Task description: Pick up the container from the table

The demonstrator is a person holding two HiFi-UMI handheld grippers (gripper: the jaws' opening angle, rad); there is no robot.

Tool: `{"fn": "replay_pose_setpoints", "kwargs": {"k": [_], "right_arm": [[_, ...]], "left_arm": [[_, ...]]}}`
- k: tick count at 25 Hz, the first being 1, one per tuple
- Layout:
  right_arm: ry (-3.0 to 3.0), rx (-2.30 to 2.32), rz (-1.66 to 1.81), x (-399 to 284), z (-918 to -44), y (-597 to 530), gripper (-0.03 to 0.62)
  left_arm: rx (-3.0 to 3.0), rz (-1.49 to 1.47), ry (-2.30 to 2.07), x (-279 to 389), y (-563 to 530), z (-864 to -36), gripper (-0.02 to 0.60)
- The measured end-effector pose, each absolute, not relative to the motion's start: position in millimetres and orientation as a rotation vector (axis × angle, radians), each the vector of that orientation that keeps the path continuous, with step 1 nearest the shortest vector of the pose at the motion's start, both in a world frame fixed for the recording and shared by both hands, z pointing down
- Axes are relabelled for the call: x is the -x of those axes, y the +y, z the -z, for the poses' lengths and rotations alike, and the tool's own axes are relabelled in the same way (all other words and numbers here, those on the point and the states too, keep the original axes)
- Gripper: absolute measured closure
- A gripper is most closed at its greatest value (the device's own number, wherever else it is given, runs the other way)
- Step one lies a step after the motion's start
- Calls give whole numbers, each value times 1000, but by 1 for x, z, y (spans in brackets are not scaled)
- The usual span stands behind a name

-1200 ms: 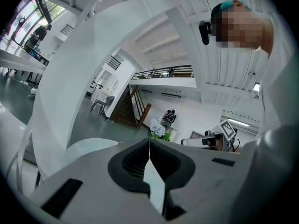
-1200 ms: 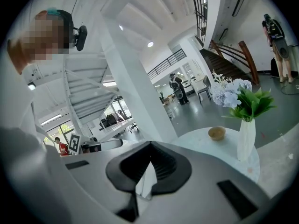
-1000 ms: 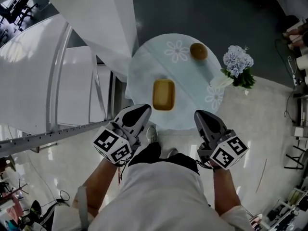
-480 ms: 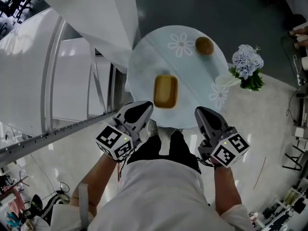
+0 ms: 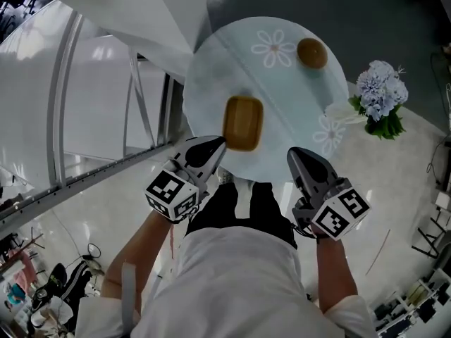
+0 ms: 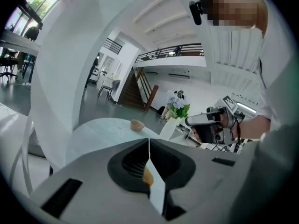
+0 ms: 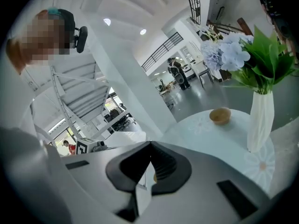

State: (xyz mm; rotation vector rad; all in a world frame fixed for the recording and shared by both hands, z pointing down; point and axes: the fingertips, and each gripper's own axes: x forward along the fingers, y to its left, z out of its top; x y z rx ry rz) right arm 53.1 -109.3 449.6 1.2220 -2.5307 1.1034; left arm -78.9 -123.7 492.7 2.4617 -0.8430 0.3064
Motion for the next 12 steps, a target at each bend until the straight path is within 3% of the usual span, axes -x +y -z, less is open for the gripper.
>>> {"fn": "replay_pose_setpoints", "kwargs": {"k": [12], "right_arm": [[-2492,-1129,-1232,-69,-492,-119,576]], "left_arm": [[-2447,-590,-800,63,-110,-562,557]]}}
